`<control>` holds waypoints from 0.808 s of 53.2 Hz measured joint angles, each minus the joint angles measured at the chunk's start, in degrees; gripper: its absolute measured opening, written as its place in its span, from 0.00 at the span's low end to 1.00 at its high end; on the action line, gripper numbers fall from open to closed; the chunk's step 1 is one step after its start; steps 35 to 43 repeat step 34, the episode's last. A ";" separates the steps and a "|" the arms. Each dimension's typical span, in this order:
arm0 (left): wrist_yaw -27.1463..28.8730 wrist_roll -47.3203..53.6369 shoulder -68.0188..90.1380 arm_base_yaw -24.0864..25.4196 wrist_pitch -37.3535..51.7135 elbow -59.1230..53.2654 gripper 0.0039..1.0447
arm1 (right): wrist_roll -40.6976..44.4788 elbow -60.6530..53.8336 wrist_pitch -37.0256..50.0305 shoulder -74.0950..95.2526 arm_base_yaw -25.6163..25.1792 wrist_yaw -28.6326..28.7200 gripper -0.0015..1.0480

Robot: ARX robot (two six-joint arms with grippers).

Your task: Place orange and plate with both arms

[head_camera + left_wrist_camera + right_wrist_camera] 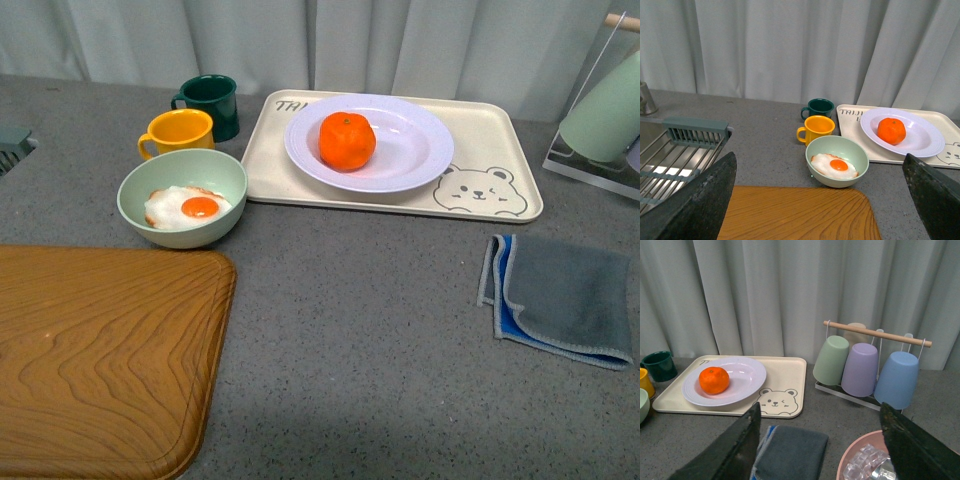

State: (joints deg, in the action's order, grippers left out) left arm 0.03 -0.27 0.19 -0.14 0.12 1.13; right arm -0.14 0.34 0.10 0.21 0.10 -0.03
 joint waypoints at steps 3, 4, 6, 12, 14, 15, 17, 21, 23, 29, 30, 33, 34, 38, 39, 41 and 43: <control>0.00 0.00 0.00 0.00 0.00 0.00 0.94 | 0.02 0.00 0.00 0.00 0.00 0.00 0.80; 0.02 0.00 0.00 0.00 0.00 0.00 0.94 | 0.00 0.00 0.00 0.00 0.00 0.00 0.82; 0.00 0.00 0.00 0.00 0.00 0.00 0.94 | 0.02 0.00 0.00 0.00 0.00 0.00 0.88; 0.00 0.00 0.00 0.00 0.00 0.00 0.94 | -0.02 0.00 0.00 0.00 0.00 -0.02 0.90; 0.00 0.00 0.00 0.00 0.00 0.00 0.94 | -0.02 0.00 0.00 0.00 0.00 0.00 0.90; 0.00 0.00 0.00 0.00 0.00 0.00 0.94 | -0.02 0.00 0.00 0.00 0.00 0.00 0.91; 0.00 0.00 0.00 0.00 0.00 0.00 0.94 | -0.02 0.00 0.00 0.00 0.00 0.00 0.91; 0.00 0.00 0.00 0.00 0.00 0.00 0.94 | -0.02 0.00 0.00 0.00 0.00 0.00 0.91; 0.00 0.00 0.00 0.00 0.00 0.00 0.94 | -0.02 0.00 0.00 0.00 0.00 0.00 0.91; 0.00 0.00 0.00 0.00 0.00 0.00 0.94 | -0.02 0.00 0.00 0.00 0.00 0.00 0.91; 0.00 0.00 0.00 0.00 0.00 0.00 0.94 | -0.02 0.00 0.00 0.00 0.00 0.00 0.91; 0.02 0.00 0.00 0.00 0.00 0.00 0.94 | -0.02 0.00 0.00 0.00 0.00 0.00 0.91; 0.00 0.00 0.00 0.00 0.00 0.00 0.94 | -0.02 0.00 0.00 0.00 0.00 0.00 0.91; 0.00 0.00 0.00 0.00 0.00 0.00 0.94 | -0.02 0.00 0.00 0.00 0.00 0.00 0.91; 0.00 0.00 0.00 0.00 0.00 0.00 0.94 | -0.02 0.00 0.00 0.00 0.00 0.00 0.91; 0.00 0.00 0.00 0.00 0.00 0.00 0.94 | -0.02 0.00 0.00 0.00 0.00 0.00 0.91; 0.00 0.00 0.00 0.00 0.00 0.00 0.94 | -0.02 0.00 0.00 0.00 0.00 0.00 0.91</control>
